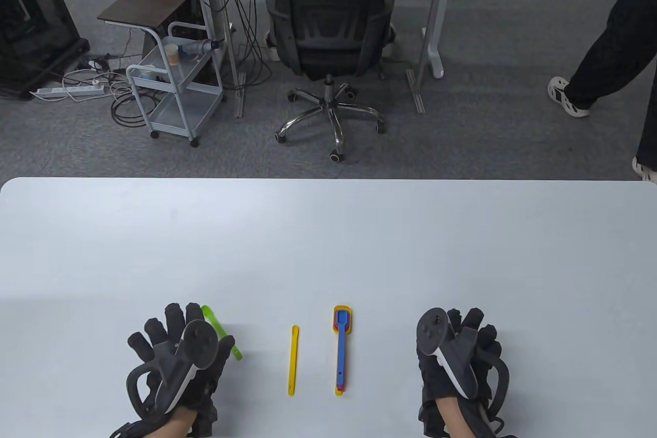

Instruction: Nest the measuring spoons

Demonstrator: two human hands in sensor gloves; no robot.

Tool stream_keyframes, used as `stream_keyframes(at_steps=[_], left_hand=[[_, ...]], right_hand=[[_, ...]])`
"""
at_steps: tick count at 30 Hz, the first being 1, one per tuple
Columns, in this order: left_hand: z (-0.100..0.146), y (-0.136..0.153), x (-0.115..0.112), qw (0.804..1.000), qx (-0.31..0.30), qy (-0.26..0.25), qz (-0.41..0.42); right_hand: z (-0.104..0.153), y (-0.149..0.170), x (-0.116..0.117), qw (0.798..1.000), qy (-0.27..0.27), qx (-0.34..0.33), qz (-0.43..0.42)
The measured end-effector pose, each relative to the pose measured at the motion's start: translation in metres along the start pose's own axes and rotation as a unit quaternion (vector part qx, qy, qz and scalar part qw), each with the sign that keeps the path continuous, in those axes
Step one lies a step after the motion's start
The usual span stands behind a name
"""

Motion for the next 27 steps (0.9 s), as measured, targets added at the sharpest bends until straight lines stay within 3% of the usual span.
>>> stream_keyframes(at_steps=[11,27], left_hand=[[0.001,-0.003,-0.001,1.0,-0.004,-0.002,-0.001],[0.0,-0.013,-0.011,0.999,-0.006,0.001,-0.032]], right_hand=[[-0.019,0.036,0.012,1.0,0.026,-0.003,0.015],[-0.016,0.041,0.022,0.999,0.029,-0.035,0.003]])
Point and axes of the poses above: the tracker on the back of each hand, its own y axis roughly to the little-finger side, its own z axis roughly from the fingertips to the wrist, x = y × z, the point moved 1 cm from there along -z, roughly from the wrist to the fingertips, and after that the axes turned 11 degrees about -z, right-handed, at the moved point
